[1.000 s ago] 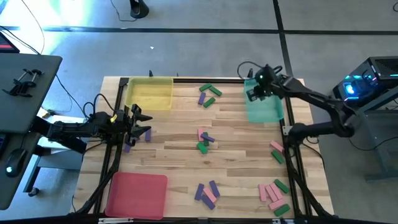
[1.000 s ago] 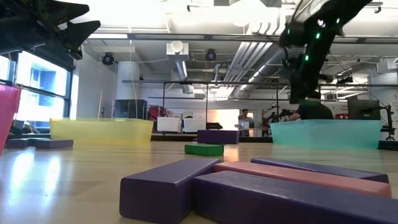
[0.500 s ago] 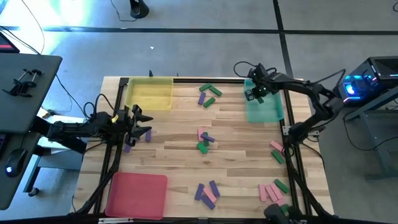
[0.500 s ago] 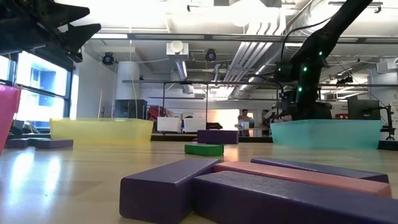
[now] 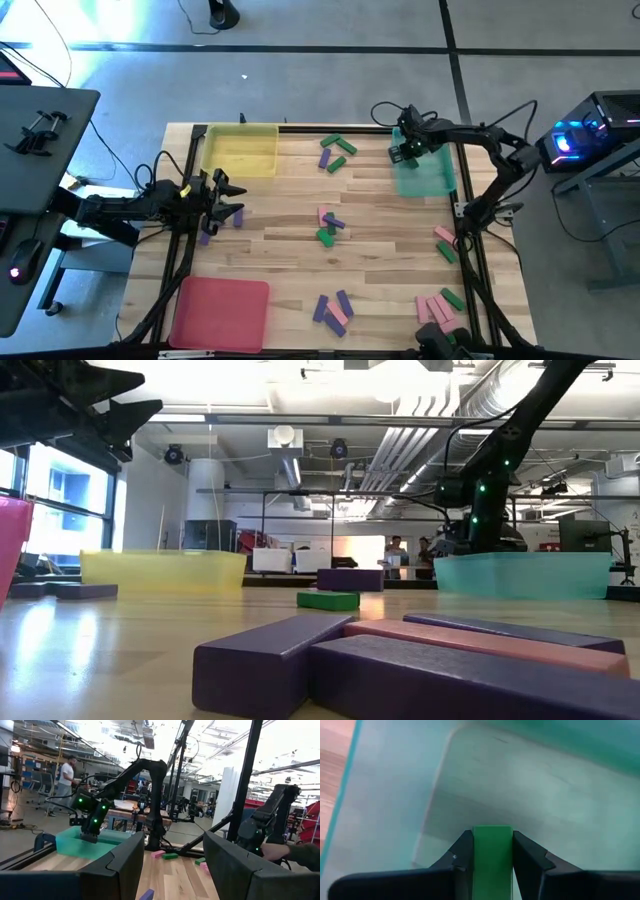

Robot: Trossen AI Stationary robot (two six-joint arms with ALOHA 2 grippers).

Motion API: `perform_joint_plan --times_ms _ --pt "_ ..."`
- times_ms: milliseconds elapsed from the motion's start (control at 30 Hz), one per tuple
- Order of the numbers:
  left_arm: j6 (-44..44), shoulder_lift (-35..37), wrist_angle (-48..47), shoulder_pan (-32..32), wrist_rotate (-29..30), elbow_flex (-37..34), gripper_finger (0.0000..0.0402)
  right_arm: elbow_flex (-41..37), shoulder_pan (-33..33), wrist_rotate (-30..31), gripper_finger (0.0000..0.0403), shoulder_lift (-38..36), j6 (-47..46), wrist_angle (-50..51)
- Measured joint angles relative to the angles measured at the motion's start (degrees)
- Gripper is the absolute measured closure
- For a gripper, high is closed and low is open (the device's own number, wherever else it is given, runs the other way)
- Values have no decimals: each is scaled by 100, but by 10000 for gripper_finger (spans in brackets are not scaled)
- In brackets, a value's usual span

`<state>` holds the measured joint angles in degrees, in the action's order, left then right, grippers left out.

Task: Sort blocks
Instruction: Put the green wooden block into the green bin, then put the pink wooden block into the pink bin

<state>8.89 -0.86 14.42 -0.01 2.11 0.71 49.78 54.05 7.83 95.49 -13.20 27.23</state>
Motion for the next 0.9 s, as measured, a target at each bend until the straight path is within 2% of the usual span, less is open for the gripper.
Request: perform_joint_plan --times_ms 467,700,900 --pt "0 1 -2 -1 0 0 210 0 -43 -100 262 8 -127 -13" --pt "-2 1 0 -2 0 0 210 -2 -43 -293 210 -161 -8 56" --pt "-2 2 0 -2 0 0 210 -2 -15 213 178 -617 23 334"
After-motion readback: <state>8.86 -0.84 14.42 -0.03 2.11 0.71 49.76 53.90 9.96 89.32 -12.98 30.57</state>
